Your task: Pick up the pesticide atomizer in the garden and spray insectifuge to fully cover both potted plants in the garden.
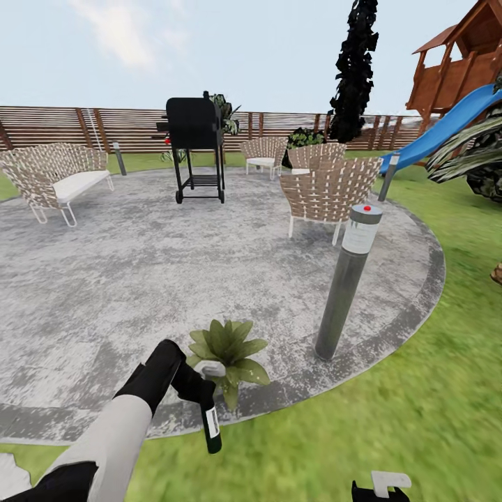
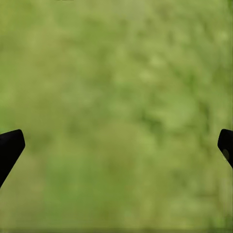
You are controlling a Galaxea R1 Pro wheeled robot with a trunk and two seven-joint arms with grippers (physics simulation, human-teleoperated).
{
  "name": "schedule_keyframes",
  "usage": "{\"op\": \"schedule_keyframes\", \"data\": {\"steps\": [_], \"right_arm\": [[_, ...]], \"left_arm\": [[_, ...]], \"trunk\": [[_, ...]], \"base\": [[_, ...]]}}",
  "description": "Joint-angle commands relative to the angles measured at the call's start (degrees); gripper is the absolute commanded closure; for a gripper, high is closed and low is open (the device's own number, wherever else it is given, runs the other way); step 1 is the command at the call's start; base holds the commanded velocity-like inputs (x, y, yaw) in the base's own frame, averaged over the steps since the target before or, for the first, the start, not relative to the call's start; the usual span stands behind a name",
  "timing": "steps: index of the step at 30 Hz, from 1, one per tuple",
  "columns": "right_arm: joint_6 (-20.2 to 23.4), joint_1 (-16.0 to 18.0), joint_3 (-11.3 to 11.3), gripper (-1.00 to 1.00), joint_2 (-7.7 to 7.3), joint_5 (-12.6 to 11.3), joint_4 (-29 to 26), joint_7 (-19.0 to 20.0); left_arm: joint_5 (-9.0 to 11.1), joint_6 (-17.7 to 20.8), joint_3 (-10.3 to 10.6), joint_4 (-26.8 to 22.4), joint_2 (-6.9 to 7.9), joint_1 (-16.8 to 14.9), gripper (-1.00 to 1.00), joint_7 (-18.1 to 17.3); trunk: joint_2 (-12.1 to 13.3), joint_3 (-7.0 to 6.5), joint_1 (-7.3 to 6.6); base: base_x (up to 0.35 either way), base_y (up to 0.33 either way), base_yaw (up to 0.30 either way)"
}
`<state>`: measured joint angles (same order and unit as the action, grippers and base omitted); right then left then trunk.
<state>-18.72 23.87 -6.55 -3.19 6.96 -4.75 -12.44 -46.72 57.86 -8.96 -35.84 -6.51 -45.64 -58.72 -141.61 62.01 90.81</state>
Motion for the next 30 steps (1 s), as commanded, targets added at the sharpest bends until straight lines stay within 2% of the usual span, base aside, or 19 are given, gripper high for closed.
{"op": "schedule_keyframes", "data": {"steps": [1, 5, 6, 9, 10, 12, 17, 20, 23, 26, 28, 30], "right_arm": [[-0.2, 0.0, -0.5, -1.0, 0.02, 0.6, 0.1, -0.1], [-0.2, 0.0, -0.5, -1.0, 0.02, 0.6, 0.1, -0.1], [-0.2, 0.0, -0.5, -1.0, 0.02, 0.6, 0.1, -0.1], [-0.2, 0.0, -0.5, -1.0, 0.02, 0.6, 0.1, -0.1], [-0.2, 0.0, -0.5, -1.0, 0.02, 0.6, 0.1, -0.1], [-0.2, 0.0, -0.4, -1.0, 0.02, 0.6, 0.1, -0.1], [-0.2, 0.0, -0.4, -1.0, 0.02, 0.6, 0.1, -0.1], [-0.2, 0.0, -0.4, -1.0, 0.02, 0.6, 0.1, -0.1], [-0.2, 0.0, -0.4, -1.0, 0.02, 0.6, 0.1, -0.1], [-0.2, 0.0, -0.4, -1.0, 0.02, 0.6, 0.1, -0.1], [-0.2, 0.0, -0.4, -1.0, 0.02, 0.6, 0.1, -0.1], [-0.2, 0.0, -0.4, -1.0, 0.02, 0.6, 0.1, -0.1]], "left_arm": [[-0.6, 0.3, -0.4, 0.0, -0.09, 0.1, 1.0, -0.5], [-0.6, 0.2, -0.4, 0.0, 0.12, 0.4, 1.0, -0.5], [-0.6, 0.2, -0.4, 0.0, 0.46, 0.4, 1.0, -0.5], [-0.6, 0.2, -0.4, 0.0, 2.84, 0.5, 1.0, -0.5], [-0.6, 0.2, -0.3, 0.0, 2.99, 0.5, 1.0, -0.5], [-0.6, 0.2, -0.2, 0.1, 2.67, 0.5, 1.0, -0.5], [-0.5, 0.3, 2.0, 1.4, 1.05, 0.4, 1.0, -0.5], [-0.6, 0.3, 2.5, 1.6, 1.57, 0.4, 1.0, -0.5], [-0.6, 0.2, 2.4, 1.6, 4.8, 1.7, 1.0, -0.5], [-0.6, 0.0, 2.4, 1.6, 7.05, 2.4, 1.0, -0.5], [-0.7, -0.3, 2.5, 1.6, 8.13, 3.1, 1.0, -0.4], [-0.9, -0.4, 2.6, 1.6, 8.37, 3.6, 1.0, -0.4]], "trunk": [[0.0, 0.05, -0.01], [0.0, 0.05, -0.01], [0.0, 0.05, -0.01], [0.0, 0.05, -0.01], [0.0, 0.05, -0.01], [0.0, 0.05, -0.01], [0.0, 0.05, -0.01], [0.0, 0.05, -0.01], [0.0, 0.05, -0.01], [0.0, 0.05, -0.01], [0.0, 0.05, -0.01], [0.0, 0.05, -0.01]], "base": [[0.0, 0.0, 0.0], [0.0, 0.0, 0.0], [0.0, 0.0, 0.0], [0.0, 0.0, 0.0], [0.0, 0.0, 0.0], [0.0, 0.0, 0.0], [0.0, 0.0, 0.0], [0.0, 0.0, 0.0], [0.0, 0.0, 0.0], [0.0, 0.0, 0.0], [0.0, 0.0, 0.0], [0.0, 0.0, 0.0]]}}
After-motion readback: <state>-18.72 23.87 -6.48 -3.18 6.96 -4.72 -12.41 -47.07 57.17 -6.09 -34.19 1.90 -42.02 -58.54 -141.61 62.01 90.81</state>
